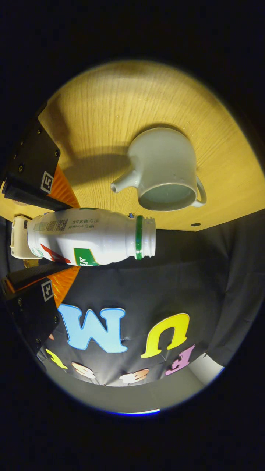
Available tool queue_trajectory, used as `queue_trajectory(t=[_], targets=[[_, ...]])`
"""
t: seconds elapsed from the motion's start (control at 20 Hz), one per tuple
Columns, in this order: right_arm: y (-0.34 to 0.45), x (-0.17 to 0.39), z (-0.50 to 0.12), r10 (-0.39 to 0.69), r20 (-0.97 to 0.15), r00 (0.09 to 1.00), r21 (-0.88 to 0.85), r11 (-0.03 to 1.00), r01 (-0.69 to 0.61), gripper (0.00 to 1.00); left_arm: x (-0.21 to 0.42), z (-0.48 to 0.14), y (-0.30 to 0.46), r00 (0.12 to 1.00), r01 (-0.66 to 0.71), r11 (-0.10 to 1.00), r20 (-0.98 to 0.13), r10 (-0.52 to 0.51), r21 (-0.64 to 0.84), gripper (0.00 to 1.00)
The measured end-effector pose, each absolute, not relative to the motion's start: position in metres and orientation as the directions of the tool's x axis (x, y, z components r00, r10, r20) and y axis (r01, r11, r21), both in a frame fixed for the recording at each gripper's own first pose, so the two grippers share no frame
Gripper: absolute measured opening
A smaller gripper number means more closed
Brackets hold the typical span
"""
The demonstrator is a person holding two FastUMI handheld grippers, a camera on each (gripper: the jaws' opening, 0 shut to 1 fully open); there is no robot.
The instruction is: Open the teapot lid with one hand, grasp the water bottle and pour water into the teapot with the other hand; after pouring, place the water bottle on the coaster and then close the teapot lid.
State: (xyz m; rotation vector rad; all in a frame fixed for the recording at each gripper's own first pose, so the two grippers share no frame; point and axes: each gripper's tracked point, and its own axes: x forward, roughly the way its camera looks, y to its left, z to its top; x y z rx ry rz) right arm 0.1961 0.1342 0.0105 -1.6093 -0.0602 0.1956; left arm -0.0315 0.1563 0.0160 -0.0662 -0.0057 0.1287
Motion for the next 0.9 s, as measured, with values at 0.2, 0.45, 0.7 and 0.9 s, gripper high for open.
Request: queue_trajectory(t=[0.2, 0.45, 0.7, 0.9], targets=[[0.133, 0.196, 0.009, 0.162, -0.094, 0.982, -0.992, -0.097, -0.079, 0.7, -0.033, 0.017, 0.157, 0.992, -0.127, 0.99, -0.002, 0.127, -0.059, 0.11], [0.139, 0.197, 0.015, 0.182, -0.072, 0.981, -0.987, -0.154, -0.044, 0.7, -0.032, 0.017, 0.158, 0.992, -0.126, 0.992, 0.0, 0.126, -0.022, 0.11], [0.141, 0.2, 0.018, 0.192, -0.066, 0.979, -0.982, -0.188, -0.029, 0.7, -0.034, 0.018, 0.159, 0.992, -0.13, 0.992, 0.002, 0.13, -0.009, 0.11], [0.139, 0.199, 0.023, 0.193, -0.051, 0.98, -0.977, -0.215, -0.009, 0.7, -0.033, 0.016, 0.159, 0.992, -0.128, 0.992, -0.003, 0.128, -0.007, 0.15]])
